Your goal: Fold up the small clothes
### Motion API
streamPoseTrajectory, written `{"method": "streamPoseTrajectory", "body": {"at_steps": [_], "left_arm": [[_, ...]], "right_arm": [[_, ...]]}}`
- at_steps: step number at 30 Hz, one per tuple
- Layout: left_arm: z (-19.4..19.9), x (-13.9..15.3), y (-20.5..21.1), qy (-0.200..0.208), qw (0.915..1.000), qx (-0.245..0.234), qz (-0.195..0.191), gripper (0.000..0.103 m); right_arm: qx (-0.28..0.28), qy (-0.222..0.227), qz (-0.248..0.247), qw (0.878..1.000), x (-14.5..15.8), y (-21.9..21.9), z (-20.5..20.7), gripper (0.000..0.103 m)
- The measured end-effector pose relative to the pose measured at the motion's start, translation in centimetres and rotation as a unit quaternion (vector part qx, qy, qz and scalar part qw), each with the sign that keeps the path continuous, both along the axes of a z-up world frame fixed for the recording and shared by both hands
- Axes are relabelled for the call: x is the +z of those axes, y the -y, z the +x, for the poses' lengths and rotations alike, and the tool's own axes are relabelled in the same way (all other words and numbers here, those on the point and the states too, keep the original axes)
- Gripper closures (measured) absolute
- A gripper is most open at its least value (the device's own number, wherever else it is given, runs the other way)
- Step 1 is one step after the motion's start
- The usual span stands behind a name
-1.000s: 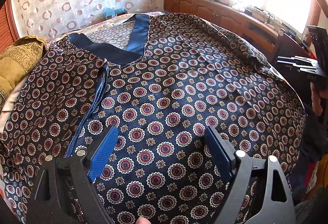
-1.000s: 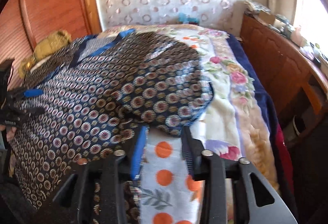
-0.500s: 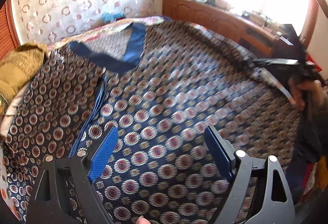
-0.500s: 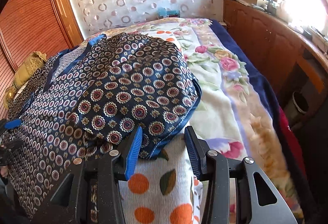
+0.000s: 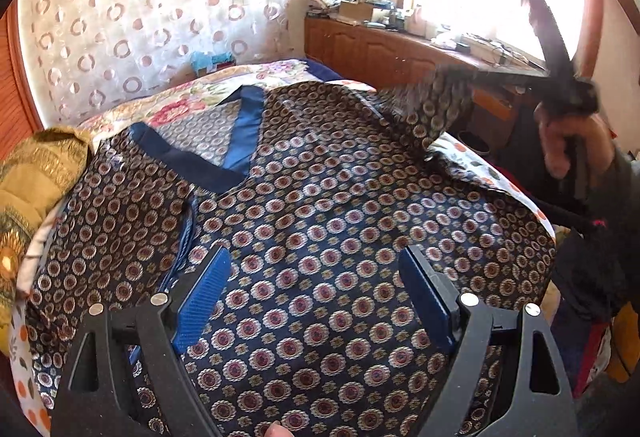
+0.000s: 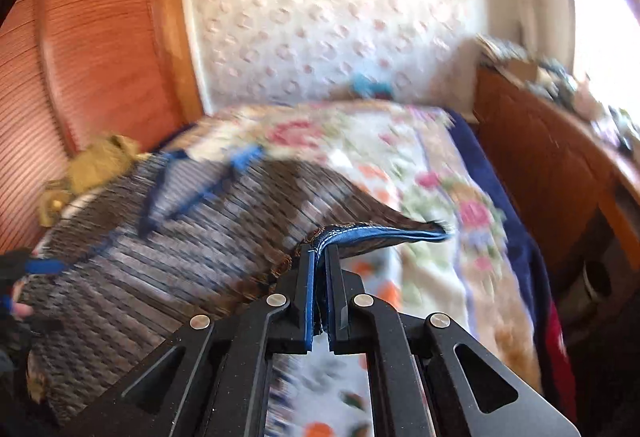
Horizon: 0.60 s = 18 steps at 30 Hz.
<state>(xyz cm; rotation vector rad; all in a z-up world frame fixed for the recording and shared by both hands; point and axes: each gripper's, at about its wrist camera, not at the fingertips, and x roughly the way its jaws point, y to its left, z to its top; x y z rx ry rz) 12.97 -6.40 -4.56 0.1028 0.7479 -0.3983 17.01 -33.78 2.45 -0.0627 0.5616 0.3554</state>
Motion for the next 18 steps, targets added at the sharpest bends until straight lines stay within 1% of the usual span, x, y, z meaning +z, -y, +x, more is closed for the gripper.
{"method": "streamPoseTrajectory", "body": {"at_steps": [2,4,7,9,11,12,18], "left_arm": [[0.1,-0.2,-0.4,-0.001,1.0000,0.007,-0.002,0.017],[0.2,-0.2,-0.9,-0.002,0.9999,0.014,-0.003,0.017],[0.3,-0.4,-1.3,-0.004,0.9998,0.020,-0.001,0.017],[0.5,-0.5,-1.5,-0.005,0.9998,0.021,-0.001,0.017],[0.6,-0.8,-1.7,-0.007,0.9997,0.023,0.000,0.017],[0.6,-0.9,-1.8,-0.008,0.9997,0.024,0.001,0.017],[1.1,-1.0,-2.5,-0.010,0.9994,0.034,-0.002,0.017]], "right_arm": [[0.044,0.014,-0.004,0.999,1.6,-2.7,-0.5,0.099],[0.083,0.018,-0.010,0.996,2.3,-5.1,-1.1,0.099],[0.123,0.006,-0.032,0.992,2.1,-8.5,-1.6,0.098],[0.136,-0.007,-0.040,0.990,1.5,-9.3,-1.7,0.083],[0.133,-0.009,-0.044,0.990,1.0,-9.2,-1.4,0.059],[0.128,-0.011,-0.042,0.991,0.8,-9.4,-1.1,0.057],[0.058,-0.035,-0.051,0.996,-0.8,-6.8,1.5,0.056]]}}
